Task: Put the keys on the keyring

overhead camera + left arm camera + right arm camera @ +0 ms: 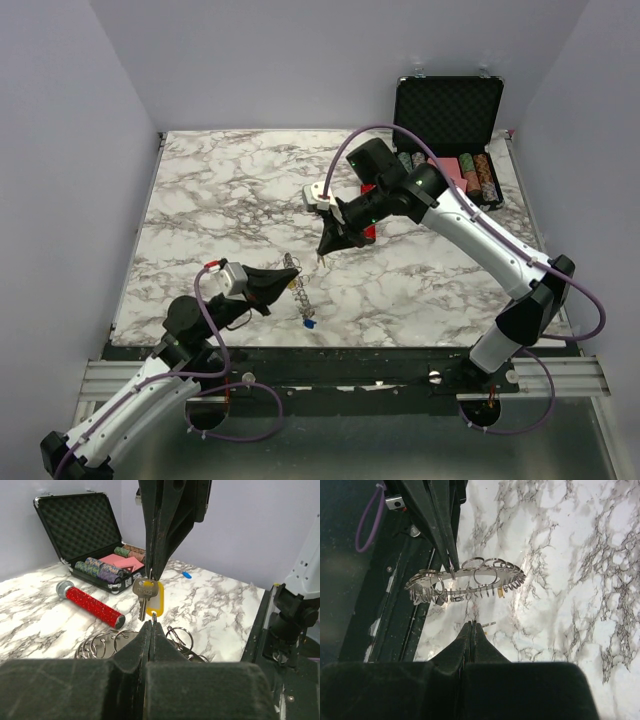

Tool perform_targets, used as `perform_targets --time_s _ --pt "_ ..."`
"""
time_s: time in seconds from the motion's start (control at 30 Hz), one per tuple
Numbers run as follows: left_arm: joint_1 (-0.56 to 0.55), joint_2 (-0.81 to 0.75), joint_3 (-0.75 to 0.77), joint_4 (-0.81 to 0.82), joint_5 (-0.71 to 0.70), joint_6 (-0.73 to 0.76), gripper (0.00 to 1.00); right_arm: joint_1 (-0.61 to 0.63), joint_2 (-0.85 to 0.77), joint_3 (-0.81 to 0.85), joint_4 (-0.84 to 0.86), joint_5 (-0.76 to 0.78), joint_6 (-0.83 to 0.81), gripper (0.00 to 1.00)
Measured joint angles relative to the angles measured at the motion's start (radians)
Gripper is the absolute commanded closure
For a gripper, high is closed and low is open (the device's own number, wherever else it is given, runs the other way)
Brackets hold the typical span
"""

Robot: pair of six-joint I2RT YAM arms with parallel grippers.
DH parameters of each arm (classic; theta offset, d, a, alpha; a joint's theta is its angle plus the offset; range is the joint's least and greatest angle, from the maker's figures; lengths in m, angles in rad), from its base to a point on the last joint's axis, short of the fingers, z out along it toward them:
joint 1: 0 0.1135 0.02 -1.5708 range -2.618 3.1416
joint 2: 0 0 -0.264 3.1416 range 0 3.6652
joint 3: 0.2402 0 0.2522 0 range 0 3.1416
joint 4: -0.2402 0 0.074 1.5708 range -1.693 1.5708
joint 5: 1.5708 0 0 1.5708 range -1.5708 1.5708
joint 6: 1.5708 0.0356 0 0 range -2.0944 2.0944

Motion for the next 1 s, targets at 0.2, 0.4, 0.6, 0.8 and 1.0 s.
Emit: perform_targets --time_s 0.2,0.4,0.6,0.8,1.0 --pt "0.0 0.028 0.011 0.0 0.0 0.087 1.0 0.0 -0.067 -0.094 0.112 0.017 -0.005 1.0" --pt "0.0 0.09 0.011 0.057 0.0 0.199 1.0 -0.001 -0.237 -0.334 0.416 0.035 0.076 1.0" --pt "0.0 0.16 0.019 0.098 0.01 0.289 1.0 0.006 -0.278 -0.44 0.578 0.039 0.02 1.0" --pt "0.0 0.188 0.051 0.108 0.044 0.394 1.0 0.021 -0.278 -0.512 0.627 0.06 -0.078 1.0" --pt "0.001 0.19 0.051 0.131 0.077 0.435 1.0 0.021 -0.288 -0.569 0.724 0.103 -0.101 1.0"
